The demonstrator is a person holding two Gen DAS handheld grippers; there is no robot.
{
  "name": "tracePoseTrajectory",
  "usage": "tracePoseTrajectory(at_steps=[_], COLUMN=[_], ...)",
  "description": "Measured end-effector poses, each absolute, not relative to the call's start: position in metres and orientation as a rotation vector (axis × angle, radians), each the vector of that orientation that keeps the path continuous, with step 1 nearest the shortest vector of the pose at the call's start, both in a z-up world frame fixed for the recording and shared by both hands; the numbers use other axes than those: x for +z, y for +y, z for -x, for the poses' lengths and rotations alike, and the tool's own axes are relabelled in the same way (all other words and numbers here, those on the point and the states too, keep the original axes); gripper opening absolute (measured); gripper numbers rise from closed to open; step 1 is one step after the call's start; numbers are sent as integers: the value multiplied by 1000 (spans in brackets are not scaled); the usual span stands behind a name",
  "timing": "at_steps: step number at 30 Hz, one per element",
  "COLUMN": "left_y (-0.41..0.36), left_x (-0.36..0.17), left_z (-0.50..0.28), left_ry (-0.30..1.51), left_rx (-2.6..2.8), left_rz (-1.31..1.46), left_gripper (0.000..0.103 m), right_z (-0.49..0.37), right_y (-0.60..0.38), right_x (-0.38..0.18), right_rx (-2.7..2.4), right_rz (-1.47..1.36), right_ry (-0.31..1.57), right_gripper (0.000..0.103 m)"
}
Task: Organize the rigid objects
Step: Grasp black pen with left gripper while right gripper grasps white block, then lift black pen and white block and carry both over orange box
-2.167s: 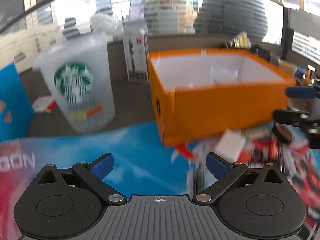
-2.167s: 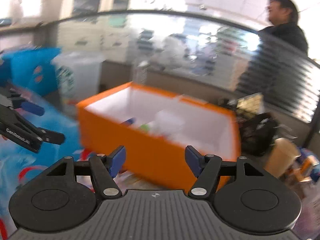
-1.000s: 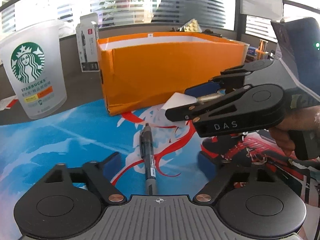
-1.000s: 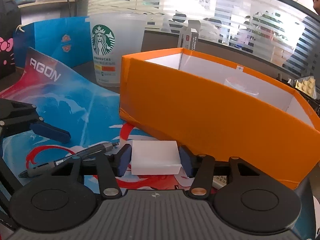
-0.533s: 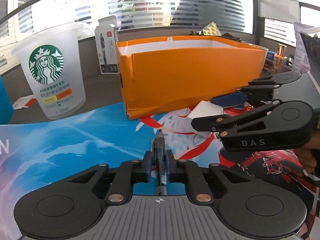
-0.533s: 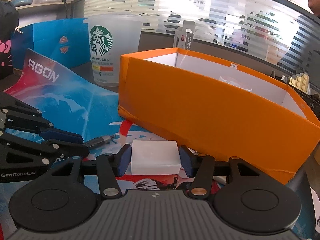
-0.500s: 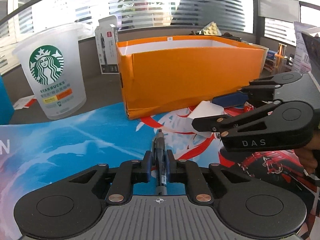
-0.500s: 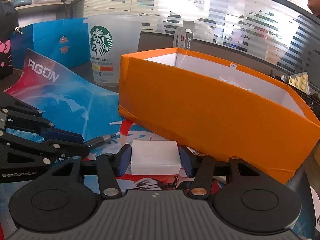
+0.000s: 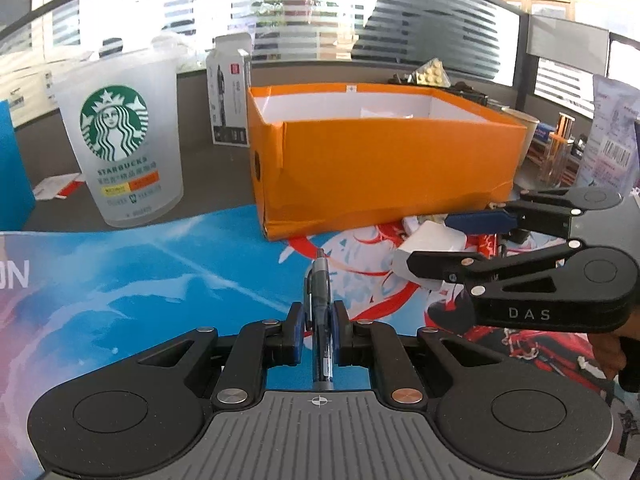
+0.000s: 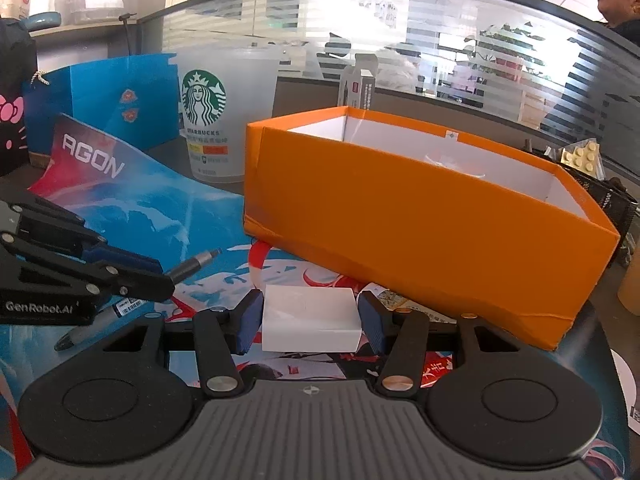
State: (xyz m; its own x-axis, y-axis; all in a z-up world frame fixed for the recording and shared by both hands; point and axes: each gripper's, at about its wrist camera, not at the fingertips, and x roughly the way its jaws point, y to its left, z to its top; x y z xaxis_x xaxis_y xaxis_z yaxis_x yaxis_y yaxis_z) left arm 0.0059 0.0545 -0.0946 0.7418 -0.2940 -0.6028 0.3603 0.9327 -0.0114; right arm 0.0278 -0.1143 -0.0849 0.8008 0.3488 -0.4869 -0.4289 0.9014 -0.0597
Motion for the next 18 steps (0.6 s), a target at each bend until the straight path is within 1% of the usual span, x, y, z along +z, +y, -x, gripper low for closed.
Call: tracePoseTrajectory(at_steps=[15,18], left_y=[50,48], left_x=[-68,-67], left_z=[8,7], left_ry=[578,593], left_rx=[-371,-401], left_rz=[-102,-94], left_gripper=[12,12], right_z=[-7,-6], right_y=[-122,-123], right_x=[-68,-66], right_rx=[399,402], right_rz=[152,151], right_ry=[411,410], right_gripper=[49,49])
